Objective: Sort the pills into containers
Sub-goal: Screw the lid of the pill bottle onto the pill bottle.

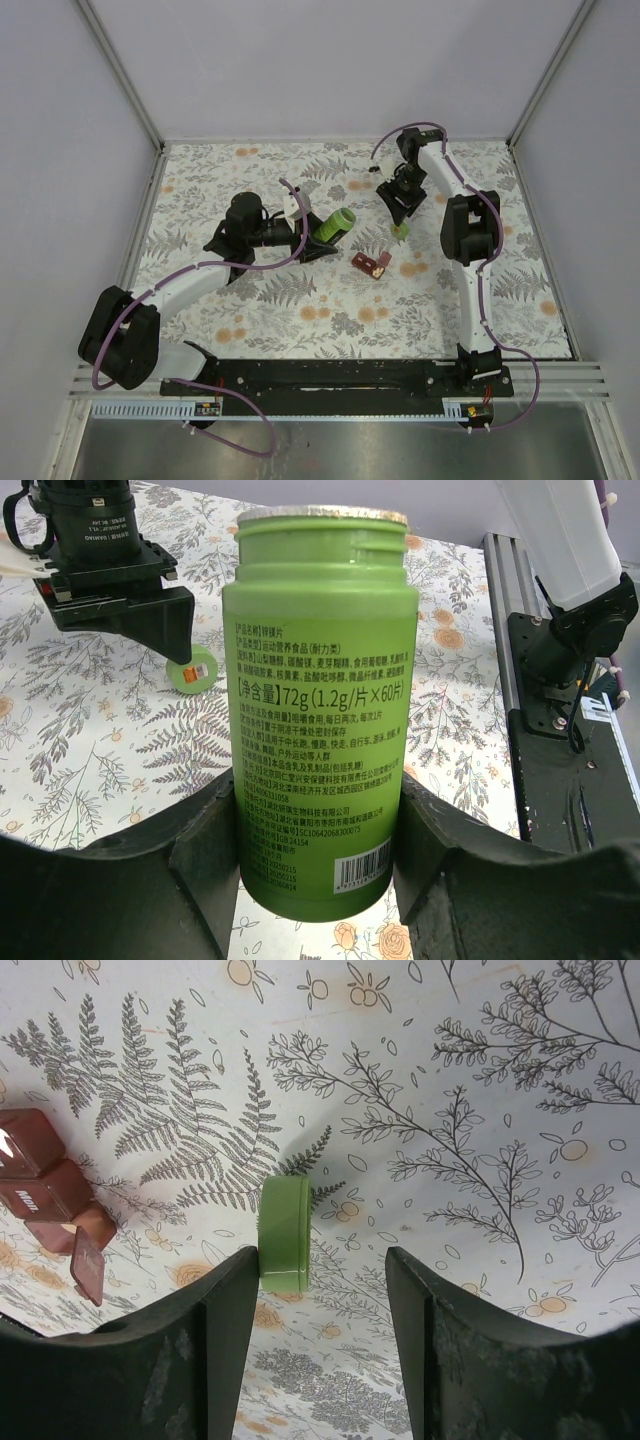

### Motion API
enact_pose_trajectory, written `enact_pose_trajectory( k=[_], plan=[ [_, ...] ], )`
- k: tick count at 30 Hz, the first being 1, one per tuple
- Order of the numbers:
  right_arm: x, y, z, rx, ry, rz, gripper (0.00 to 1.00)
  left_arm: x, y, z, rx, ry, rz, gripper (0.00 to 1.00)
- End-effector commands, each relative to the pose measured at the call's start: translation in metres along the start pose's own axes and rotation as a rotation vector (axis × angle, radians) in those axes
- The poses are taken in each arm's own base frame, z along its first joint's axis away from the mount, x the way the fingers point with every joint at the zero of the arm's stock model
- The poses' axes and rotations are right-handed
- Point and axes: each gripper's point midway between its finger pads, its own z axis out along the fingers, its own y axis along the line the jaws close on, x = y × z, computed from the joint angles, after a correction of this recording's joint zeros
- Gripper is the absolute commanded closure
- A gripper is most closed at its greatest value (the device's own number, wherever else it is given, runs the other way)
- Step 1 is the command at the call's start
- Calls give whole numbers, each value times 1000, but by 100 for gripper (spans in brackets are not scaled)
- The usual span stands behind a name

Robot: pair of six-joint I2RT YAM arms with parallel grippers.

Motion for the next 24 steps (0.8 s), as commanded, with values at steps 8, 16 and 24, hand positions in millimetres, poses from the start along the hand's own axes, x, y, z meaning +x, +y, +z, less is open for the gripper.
enact_pose_trajectory(
  k=[8, 16, 24],
  plan=[
    [33, 16, -28, 11, 115, -18, 37, -34, -6, -2, 32, -70, 110, 100],
    [37, 6, -31, 44, 126, -18, 37, -34, -5, -1, 37, -68, 106, 100],
    [39, 0, -32, 49, 119, -17, 37, -36, -4, -1, 35, -63, 104, 100]
  ],
)
